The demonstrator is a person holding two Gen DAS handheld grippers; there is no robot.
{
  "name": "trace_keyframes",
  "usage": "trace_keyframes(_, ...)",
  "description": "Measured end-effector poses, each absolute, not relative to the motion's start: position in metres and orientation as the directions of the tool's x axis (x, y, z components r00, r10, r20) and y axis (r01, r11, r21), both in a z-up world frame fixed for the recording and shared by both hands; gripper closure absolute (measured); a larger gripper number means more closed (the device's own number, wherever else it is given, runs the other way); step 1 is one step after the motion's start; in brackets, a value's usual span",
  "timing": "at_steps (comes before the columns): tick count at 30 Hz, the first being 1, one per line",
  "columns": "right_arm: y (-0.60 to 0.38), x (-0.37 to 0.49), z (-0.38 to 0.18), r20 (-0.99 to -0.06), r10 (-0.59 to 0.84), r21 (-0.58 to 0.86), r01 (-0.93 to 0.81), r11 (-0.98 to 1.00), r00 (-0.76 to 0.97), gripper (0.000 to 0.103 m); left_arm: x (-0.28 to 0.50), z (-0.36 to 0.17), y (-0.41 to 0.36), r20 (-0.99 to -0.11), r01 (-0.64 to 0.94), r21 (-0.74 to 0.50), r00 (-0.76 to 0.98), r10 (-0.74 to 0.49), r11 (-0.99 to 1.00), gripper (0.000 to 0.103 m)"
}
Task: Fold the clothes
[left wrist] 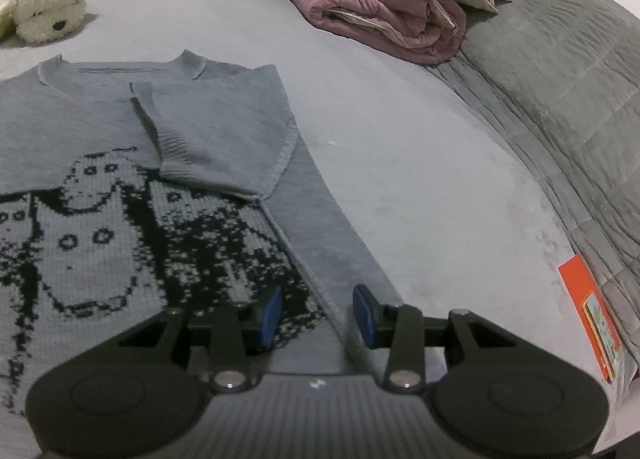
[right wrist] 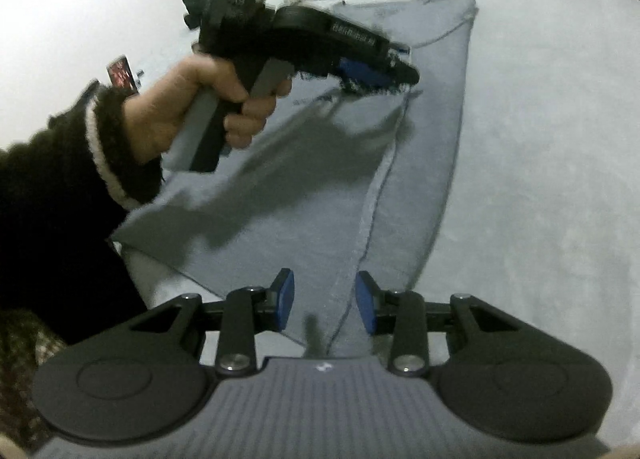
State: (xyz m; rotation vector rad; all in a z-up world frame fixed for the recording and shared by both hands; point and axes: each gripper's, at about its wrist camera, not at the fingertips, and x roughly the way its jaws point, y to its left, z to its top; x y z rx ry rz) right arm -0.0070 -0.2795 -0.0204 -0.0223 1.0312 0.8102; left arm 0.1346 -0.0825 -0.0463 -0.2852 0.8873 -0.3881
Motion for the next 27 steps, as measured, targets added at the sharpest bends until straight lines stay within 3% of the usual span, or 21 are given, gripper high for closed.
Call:
trace_keyframes(3,-0.265,-0.007,-0.033,-0.811,0.53,0.29,-0.618,0.731,0.247,0.068,0.134,-0.05,-0.09,-0.691,0.194,-0.389,0.586,-0.424,0.901,0.073)
trace_keyframes(4,-0.261,-0.008,-0.034,-0.814,0.524,0.28,-0.622,0.732,0.25,0.069,0.134,-0.051,-0.092,-0.688,0.189,-0.384,0.594,-0.417,0.904,0.081)
trace_keyframes(6,-0.257,-0.008,-0.034,-0.818,0.511,0.262,-0.62,0.739,0.264,0.092,0.133,-0.053,-0.096,-0.683,0.187,-0.371,0.609,-0.404,0.91,0.1)
trace_keyframes(14,-0.246,-0.016,-0.007,-0.815,0.519,0.234,-0.675,0.7,0.256,0.095,0.123,-0.046,-0.095,-0.67,0.182,-0.314,0.653,-0.354,0.932,0.1)
trace_keyframes(17,-0.235,-0.011,-0.018,-0.852,0.486,0.233,-0.688,0.687,0.197,0.091,0.123,-0.052,-0.094,-0.688,0.184,-0.308,0.635,-0.352,0.934,0.099)
trace_keyframes(23,-0.231,-0.009,-0.02,-0.871,0.472,0.261,-0.687,0.678,0.135,0.086,0.115,-0.044,-0.089,-0.695,0.234,-0.282,0.619,-0.366,0.931,0.091)
trace_keyframes(27,-0.229,-0.006,-0.008,-0.861,0.492,0.275,-0.691,0.669,0.133,0.083,0.108,-0.039,-0.075,-0.698,0.232,-0.281,0.617,-0.364,0.931,0.078)
